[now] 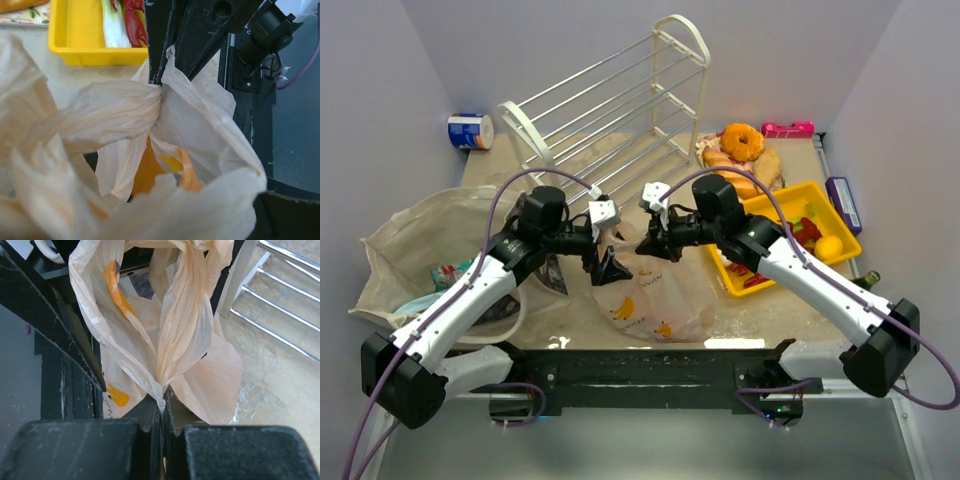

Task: Place the mixed food into the grocery bags and tie them

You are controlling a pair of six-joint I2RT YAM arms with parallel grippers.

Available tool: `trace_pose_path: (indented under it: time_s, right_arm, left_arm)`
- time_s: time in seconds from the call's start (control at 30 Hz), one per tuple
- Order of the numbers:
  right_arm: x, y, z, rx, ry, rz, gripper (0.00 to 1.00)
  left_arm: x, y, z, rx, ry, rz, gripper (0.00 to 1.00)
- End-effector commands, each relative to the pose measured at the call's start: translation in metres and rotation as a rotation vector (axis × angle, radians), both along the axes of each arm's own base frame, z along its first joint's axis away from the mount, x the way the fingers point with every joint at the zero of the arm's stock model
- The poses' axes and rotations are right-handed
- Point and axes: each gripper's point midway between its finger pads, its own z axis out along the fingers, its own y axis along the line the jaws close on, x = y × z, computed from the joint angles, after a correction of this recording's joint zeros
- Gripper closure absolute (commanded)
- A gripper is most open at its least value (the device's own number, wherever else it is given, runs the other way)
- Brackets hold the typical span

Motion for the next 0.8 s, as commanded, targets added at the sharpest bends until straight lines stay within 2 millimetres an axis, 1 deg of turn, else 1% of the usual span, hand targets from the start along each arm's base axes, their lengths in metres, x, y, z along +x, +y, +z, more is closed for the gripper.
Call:
trace_pose_path:
  time_s: [0.0, 0.1, 0.3, 0.37, 0.4, 0.43, 0.5, 0.53, 0.6, 0.63, 0.7, 0.73, 0.77]
  right_arm:
    - [0.007, -0.001, 0.011, -0.038, -0.048, 0.012, 1.00]
    - [0.007, -0.002, 0.004, -0.061, -0.040, 0.016, 1.00]
    - [0.002, 0.001, -0.002, -0.080, -0.033, 0.033, 1.00]
    - [0.003, 0.002, -0.004, -0.087, -0.033, 0.031, 1.00]
    - [0.004, 0.002, -0.006, -0.092, -0.030, 0.031, 1.00]
    - [0.004, 0.002, -0.007, -0.093, -0.030, 0.031, 1.00]
    - [0.006, 0.004, -0.005, -0.088, -0.039, 0.028, 1.00]
    - [0.008, 0.003, -0.004, -0.089, -0.045, 0.017, 1.00]
    - [0.011, 0.003, -0.002, -0.091, -0.050, 0.009, 1.00]
    - [0.010, 0.003, -0.001, -0.090, -0.050, 0.012, 1.00]
    - [0.009, 0.001, -0.001, -0.093, -0.046, 0.010, 1.00]
    - [0.009, 0.001, -0.002, -0.094, -0.045, 0.010, 1.00]
    - [0.008, 0.001, -0.003, -0.096, -0.042, 0.010, 1.00]
  left_arm:
    - [-0.005, -0.007, 0.025, -0.053, -0.047, -0.066, 0.00]
    - [-0.006, -0.009, 0.024, -0.052, -0.037, -0.073, 0.00]
    - [-0.005, -0.013, 0.019, -0.057, 0.000, -0.095, 0.01]
    - [-0.006, -0.014, 0.017, -0.058, 0.014, -0.104, 0.04]
    - [-0.006, -0.015, 0.016, -0.059, 0.018, -0.110, 0.07]
    - [-0.007, -0.016, 0.016, -0.060, 0.023, -0.114, 0.15]
    - [-0.007, -0.016, 0.013, -0.057, 0.036, -0.116, 0.23]
    - [-0.008, -0.016, 0.011, -0.056, 0.046, -0.117, 0.32]
    - [-0.009, -0.017, 0.009, -0.059, 0.052, -0.121, 0.40]
    - [-0.010, -0.017, 0.009, -0.066, 0.056, -0.129, 0.46]
    - [-0.011, -0.019, 0.012, -0.081, 0.056, -0.144, 0.53]
    - [-0.013, -0.020, 0.013, -0.090, 0.059, -0.159, 0.61]
    - [-0.014, -0.021, 0.014, -0.095, 0.057, -0.167, 0.65]
